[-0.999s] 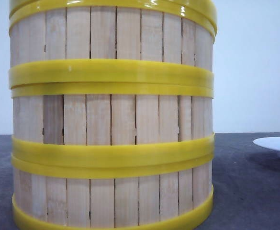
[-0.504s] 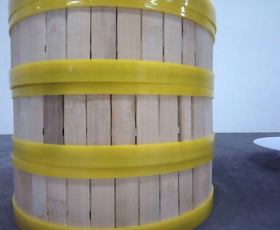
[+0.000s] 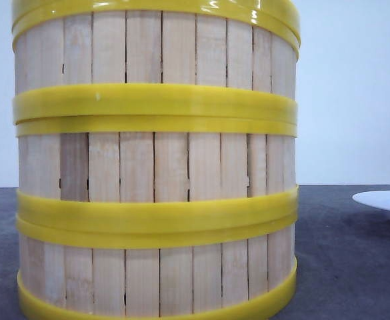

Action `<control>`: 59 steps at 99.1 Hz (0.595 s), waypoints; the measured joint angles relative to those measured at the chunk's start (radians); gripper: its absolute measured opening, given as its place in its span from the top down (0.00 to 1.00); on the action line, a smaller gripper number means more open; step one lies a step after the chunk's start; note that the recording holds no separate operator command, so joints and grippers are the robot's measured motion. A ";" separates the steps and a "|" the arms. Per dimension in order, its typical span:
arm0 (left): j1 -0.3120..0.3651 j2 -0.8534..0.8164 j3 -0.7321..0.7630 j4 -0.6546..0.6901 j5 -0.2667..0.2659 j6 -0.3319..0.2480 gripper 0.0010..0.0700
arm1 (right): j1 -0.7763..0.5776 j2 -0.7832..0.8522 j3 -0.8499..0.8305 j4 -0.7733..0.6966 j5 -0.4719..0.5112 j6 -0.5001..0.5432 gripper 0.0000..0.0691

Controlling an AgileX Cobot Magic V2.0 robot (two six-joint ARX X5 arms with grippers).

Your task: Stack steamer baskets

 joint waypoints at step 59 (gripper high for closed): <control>-0.001 -0.143 -0.131 -0.138 0.000 -0.013 0.68 | 0.000 -0.605 -0.759 0.020 0.053 0.121 0.63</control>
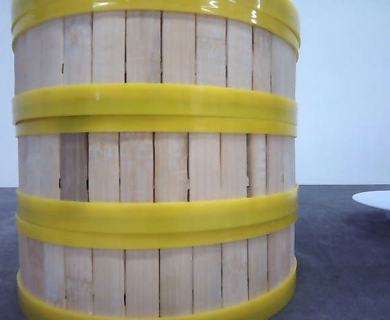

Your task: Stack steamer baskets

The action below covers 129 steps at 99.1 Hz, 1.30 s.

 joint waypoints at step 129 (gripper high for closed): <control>0.000 -0.006 0.000 0.005 -0.047 0.033 0.98 | 0.000 -0.049 -0.107 0.039 0.000 0.126 0.99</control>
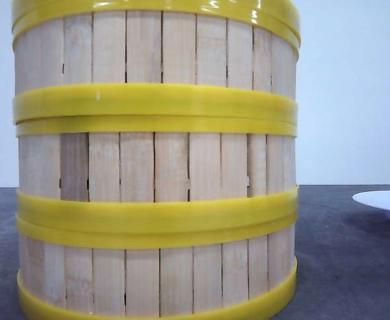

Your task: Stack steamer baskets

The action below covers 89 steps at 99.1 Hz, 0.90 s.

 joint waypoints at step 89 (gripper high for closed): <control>0.291 -0.208 -0.423 0.529 -0.032 0.291 0.98 | 0.000 0.000 0.000 0.000 0.000 0.000 0.99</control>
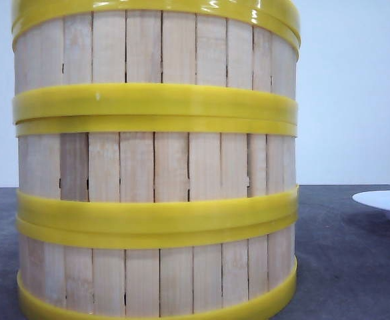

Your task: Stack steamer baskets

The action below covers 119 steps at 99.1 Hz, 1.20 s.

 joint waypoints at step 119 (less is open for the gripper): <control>0.076 -0.217 -0.487 0.252 -0.124 -0.176 0.98 | 0.000 0.000 0.000 0.000 0.000 0.000 0.99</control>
